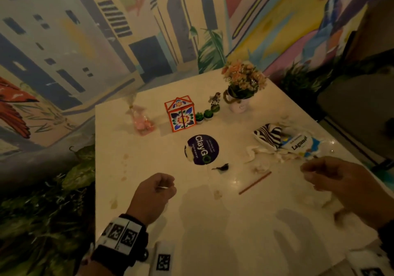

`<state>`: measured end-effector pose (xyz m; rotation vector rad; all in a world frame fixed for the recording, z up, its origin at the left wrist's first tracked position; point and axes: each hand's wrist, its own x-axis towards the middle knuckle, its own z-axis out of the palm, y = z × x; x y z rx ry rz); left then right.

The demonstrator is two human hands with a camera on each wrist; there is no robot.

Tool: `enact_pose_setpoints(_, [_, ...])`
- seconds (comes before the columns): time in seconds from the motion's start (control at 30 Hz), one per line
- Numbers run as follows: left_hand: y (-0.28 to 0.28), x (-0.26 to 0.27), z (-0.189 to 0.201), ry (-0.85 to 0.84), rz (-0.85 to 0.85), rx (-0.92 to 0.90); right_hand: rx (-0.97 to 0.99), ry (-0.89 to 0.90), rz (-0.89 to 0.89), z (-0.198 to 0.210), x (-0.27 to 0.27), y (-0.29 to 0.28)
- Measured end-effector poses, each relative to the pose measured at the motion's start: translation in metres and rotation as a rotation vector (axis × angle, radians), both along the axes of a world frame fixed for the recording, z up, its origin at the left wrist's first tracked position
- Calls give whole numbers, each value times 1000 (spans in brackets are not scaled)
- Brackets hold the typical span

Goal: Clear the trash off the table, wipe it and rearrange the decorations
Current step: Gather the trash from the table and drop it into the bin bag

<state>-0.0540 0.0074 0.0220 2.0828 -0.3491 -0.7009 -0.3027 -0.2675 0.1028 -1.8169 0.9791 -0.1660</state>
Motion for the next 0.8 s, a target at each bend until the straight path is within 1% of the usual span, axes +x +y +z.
enact_pose_setpoints(0.07, [-29,-5,-8,10,36,56,-78,29,17,-9,2,-41])
enact_pose_setpoints(0.2, [-84,-15,-27,51,89,211,-125,85,66,-26,11,-111])
enact_pose_setpoints(0.33, [-125,-24,-46,0,65,390,-155,156,92,-42,33,-161])
enact_pose_setpoints(0.37, [-134,-28,-50,-7,44,475,-202,190,124,-48,39,-171])
enact_pose_setpoints(0.43, [-154,-37,-55,-40,-18,654,-323,301,250,-64,51,-191])
enact_pose_setpoints(0.47, [-165,-43,-56,-50,-42,699,-357,359,312,-72,57,-198])
enact_pose_setpoints(0.53, [-186,-55,-57,-40,-88,727,-376,485,402,-89,67,-207])
enact_pose_setpoints(0.6, [-210,-66,-58,-65,-146,735,-355,581,449,-104,73,-210])
enact_pose_setpoints(0.7, [-246,-75,-62,-96,-207,712,-313,634,487,-115,74,-202])
enact_pose_setpoints(0.8, [-280,-78,-63,-77,-209,643,-318,649,515,-123,73,-192])
